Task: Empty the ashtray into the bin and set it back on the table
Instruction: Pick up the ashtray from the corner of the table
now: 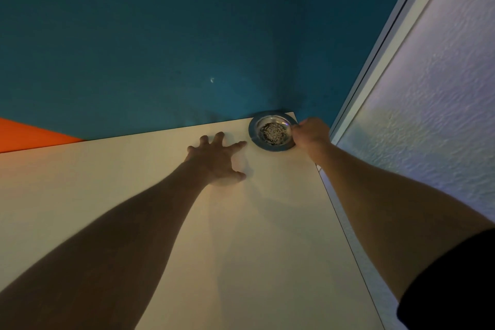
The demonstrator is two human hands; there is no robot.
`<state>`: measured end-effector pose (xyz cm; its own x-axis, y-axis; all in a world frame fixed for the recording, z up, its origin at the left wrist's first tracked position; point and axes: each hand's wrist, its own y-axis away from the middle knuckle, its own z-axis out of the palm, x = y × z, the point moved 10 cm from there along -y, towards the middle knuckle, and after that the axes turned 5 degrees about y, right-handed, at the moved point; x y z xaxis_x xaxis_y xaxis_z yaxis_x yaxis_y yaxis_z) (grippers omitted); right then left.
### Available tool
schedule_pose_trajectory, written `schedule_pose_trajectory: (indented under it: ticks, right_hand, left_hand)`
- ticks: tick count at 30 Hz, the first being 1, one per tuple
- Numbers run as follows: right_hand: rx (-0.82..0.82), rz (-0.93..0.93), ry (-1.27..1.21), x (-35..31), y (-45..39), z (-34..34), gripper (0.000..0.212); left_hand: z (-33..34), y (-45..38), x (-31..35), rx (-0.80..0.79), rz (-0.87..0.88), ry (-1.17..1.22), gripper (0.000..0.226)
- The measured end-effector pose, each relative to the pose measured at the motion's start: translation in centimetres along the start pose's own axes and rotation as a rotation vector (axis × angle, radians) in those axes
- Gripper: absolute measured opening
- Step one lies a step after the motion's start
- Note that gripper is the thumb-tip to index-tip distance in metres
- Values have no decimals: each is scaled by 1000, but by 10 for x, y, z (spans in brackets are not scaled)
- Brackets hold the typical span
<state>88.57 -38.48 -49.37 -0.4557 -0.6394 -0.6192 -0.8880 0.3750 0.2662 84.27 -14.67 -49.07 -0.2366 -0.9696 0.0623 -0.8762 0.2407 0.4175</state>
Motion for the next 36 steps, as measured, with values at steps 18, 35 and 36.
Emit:
schedule_pose_trajectory:
  ticks: [18, 35, 36]
  right_hand:
    - [-61, 258, -350, 8, 11, 8, 20]
    - [-100, 231, -410, -14, 68, -29, 12]
    - [-104, 223, -413, -18, 73, -33, 12]
  left_hand:
    - [1, 6, 0, 7, -12, 29, 88]
    - [8, 66, -24, 21, -106, 354, 78]
    - [6, 72, -26, 32, -111, 366, 77]
